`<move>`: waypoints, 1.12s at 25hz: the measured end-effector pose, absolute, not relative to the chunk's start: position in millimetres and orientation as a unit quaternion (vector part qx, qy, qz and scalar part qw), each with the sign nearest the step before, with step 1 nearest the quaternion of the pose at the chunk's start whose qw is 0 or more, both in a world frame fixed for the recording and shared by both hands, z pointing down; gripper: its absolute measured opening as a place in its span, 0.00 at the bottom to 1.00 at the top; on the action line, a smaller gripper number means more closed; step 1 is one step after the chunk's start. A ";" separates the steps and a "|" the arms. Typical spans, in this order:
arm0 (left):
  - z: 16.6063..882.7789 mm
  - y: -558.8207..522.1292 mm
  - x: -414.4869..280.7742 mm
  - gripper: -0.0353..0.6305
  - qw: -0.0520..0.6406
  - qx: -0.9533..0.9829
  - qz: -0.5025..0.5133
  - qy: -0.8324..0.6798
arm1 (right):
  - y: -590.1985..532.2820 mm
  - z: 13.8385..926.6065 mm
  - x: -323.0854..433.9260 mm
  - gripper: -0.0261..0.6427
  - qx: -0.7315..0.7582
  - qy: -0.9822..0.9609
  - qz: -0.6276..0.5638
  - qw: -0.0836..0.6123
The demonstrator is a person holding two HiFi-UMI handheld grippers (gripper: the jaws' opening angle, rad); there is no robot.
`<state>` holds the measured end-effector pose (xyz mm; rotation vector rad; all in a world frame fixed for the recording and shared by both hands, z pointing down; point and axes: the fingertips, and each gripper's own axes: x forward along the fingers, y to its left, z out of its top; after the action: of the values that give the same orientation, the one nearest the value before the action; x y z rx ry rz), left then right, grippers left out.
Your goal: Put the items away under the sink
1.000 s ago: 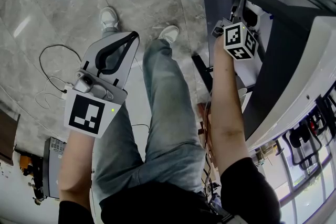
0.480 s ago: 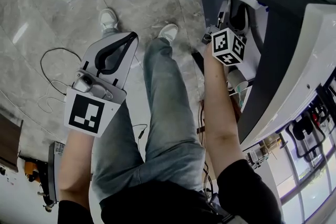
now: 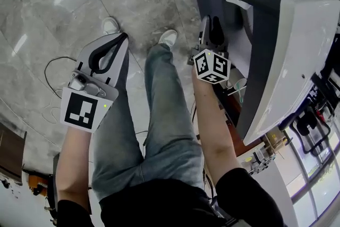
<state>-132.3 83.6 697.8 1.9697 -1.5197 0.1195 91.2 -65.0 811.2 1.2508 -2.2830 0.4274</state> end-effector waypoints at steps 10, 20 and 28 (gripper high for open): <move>625.8 76.0 -146.6 0.09 0.266 0.773 0.044 -0.575 | -13.9 697.3 15.6 0.11 0.352 -0.895 0.162 0.222; 514.4 56.8 -126.8 0.09 0.229 0.817 0.044 -0.528 | 12.2 548.0 -33.6 0.09 0.274 -0.938 0.153 0.149; 416.1 34.1 -129.1 0.09 0.171 0.843 0.074 -0.504 | -13.4 427.9 -21.9 0.09 0.306 -0.935 0.144 0.108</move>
<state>-129.1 34.1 416.1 2.3937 -1.4316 0.2092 -21.9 -13.4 427.9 0.9001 -2.7515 0.4230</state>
